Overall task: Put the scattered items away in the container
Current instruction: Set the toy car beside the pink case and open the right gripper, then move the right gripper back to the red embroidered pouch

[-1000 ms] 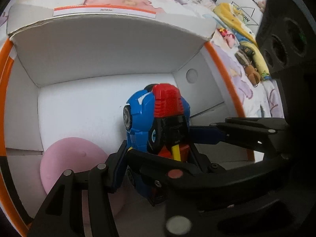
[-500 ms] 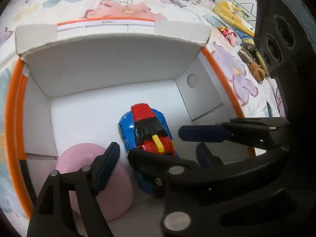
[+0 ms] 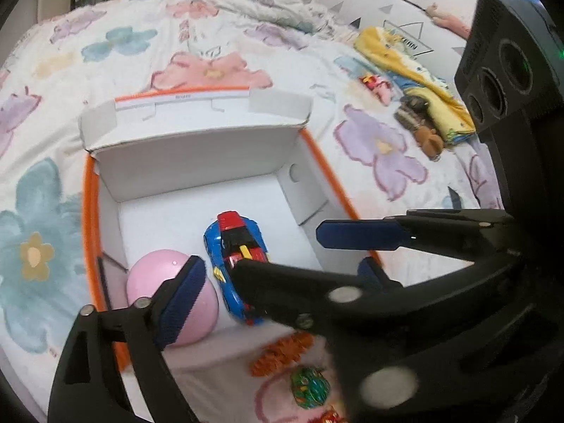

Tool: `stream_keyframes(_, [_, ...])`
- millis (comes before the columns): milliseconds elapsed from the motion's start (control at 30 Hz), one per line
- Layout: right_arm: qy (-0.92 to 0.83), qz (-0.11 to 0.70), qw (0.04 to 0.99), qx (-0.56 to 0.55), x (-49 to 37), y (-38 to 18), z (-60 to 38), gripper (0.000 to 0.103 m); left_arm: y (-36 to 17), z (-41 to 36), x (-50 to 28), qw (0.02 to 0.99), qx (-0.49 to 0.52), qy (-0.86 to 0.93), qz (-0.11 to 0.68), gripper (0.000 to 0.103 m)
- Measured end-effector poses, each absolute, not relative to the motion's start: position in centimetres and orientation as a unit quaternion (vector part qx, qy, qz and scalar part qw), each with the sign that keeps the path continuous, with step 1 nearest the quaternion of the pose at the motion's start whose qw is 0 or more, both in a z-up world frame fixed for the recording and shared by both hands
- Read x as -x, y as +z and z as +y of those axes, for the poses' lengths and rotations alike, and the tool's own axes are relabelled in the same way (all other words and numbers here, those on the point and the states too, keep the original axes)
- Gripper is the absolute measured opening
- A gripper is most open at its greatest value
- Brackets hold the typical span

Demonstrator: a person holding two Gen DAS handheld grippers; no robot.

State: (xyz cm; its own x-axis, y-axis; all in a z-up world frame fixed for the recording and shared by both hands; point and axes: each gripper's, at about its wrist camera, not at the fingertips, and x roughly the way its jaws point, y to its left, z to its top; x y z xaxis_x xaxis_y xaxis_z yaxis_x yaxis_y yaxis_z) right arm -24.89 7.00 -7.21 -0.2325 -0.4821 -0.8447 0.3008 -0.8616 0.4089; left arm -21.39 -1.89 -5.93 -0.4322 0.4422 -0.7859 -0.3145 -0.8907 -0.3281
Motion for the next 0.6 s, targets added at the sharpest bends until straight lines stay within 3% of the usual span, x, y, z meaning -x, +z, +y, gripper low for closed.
stream_keyframes(33, [-0.783,-0.081,0.253,-0.562,24.3,-6.7,7.1,0.069,-5.6,-1.8,21.0,0.226,0.480,0.845,-0.066,0.102])
stream_keyframes(67, [-0.788,-0.083,0.256,-0.554,23.5,-6.0,7.4,0.069,-5.1,-1.9,20.2,0.228,0.474,0.848,-0.065,0.102])
stream_keyframes(333, [-0.797,-0.089,0.265,-0.536,18.1,-4.5,9.4,0.069,-5.3,-1.5,14.5,0.250,0.478,0.841,-0.047,0.102])
stream_keyframes(600, [-0.778,-0.095,0.254,-0.566,13.0,-8.4,11.6,0.069,-9.9,0.8,8.2,0.284,0.518,0.807,-0.004,0.102])
